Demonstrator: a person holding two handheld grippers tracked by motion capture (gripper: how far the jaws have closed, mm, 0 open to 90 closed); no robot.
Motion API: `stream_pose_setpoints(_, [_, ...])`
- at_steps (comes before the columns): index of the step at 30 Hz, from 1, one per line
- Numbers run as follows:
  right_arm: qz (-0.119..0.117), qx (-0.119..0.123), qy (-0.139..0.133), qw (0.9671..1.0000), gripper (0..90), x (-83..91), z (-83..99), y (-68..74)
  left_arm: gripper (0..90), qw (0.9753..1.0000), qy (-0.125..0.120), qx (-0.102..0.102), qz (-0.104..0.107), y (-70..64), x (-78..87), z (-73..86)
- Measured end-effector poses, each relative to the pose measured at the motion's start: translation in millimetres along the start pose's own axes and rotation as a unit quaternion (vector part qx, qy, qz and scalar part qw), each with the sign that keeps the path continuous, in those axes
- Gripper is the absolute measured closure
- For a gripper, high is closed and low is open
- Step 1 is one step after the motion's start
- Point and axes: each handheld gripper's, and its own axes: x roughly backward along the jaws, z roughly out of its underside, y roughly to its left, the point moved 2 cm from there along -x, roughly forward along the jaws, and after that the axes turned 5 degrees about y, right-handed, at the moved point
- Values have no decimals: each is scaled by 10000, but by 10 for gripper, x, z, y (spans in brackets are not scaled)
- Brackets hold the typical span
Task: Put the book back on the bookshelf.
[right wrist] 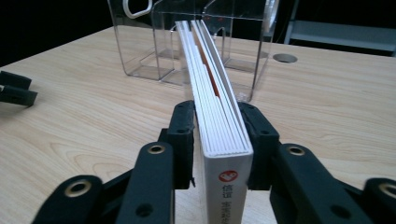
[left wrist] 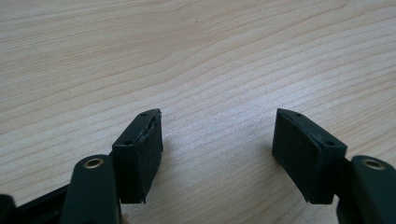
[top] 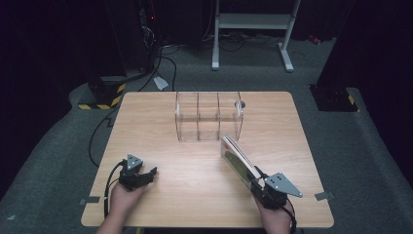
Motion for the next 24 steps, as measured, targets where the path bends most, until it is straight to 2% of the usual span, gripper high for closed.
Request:
stream_pose_setpoints(3, [170,232,-9,9996,742,-9,4,40,334,10000,-8,3,-3,-1,0,1])
stream_pose_setpoints(9, [205,267,-10,9994,749,-12,1,52,337,10000,14,-64,-1,-5,6,3])
stream_pose_setpoints(17, [122,46,75,9999,749,-14,-18,12,337,10000,17,-60,4,0,5,2])
stream_pose_setpoints(22, [76,-253,90,9996,751,-26,-56,-53,342,10000,11,-88,31,-11,7,3])
stream_pose_setpoints(24, [91,-243,119,9996,752,-32,-109,-60,343,9999,8,-89,48,-13,7,4])
